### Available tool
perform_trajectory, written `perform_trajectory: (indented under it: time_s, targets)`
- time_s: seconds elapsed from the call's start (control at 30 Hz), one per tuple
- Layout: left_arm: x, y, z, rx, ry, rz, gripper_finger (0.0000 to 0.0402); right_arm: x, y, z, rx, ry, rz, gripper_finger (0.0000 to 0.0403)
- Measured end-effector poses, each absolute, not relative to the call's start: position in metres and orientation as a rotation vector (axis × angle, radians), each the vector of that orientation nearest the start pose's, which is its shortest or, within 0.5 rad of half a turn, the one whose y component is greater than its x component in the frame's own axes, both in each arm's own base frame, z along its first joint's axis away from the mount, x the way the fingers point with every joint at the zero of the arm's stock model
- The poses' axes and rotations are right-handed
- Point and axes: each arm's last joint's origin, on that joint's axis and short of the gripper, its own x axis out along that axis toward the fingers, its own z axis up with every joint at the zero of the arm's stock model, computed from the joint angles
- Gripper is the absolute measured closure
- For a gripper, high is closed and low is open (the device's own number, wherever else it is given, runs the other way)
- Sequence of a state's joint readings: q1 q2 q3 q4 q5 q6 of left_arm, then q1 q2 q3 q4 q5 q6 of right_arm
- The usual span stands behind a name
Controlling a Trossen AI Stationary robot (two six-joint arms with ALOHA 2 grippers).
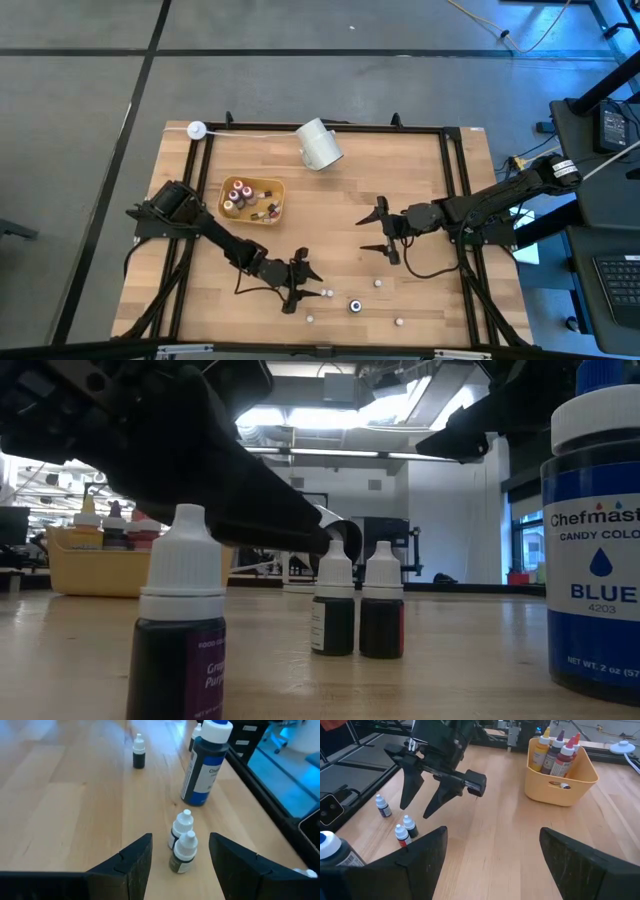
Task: Pick & Place food coloring
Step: Put the small green food coloring bottle into the bin
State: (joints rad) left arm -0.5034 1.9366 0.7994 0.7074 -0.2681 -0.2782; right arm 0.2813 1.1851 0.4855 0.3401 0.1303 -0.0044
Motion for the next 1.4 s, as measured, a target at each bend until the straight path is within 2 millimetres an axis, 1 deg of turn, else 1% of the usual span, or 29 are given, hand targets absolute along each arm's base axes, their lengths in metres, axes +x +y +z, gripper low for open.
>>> perform_trajectory:
  time_s: [0.87,0.93,1.0,1.17,1.27,1.4]
  targets:
    - [0.316,-0.171,0.113,-0.091,0.419,-0.164,0.0210,0.229,0.062,0.202,-0.082,0.352,0.151,0.0086]
    - [0.317,-0.171,0.109,-0.091,0.419,-0.162,0.0210,0.229,0.062,0.202,-0.082,0.352,0.151,0.0086]
    - [0.320,-0.173,0.101,-0.083,0.433,-0.155,0.0210,0.229,0.062,0.202,-0.082,0.352,0.151,0.0086]
    - [0.335,-0.182,0.088,-0.027,0.445,-0.204,0.0210,0.229,0.062,0.202,-0.082,0.352,0.151,0.0086]
    - [0.340,-0.186,0.087,-0.002,0.442,-0.240,0.0213,0.229,0.062,0.202,-0.082,0.353,0.151,0.0086]
    - [0.339,-0.186,0.086,0.008,0.456,-0.234,0.0230,0.229,0.062,0.202,-0.082,0.353,0.151,0.0086]
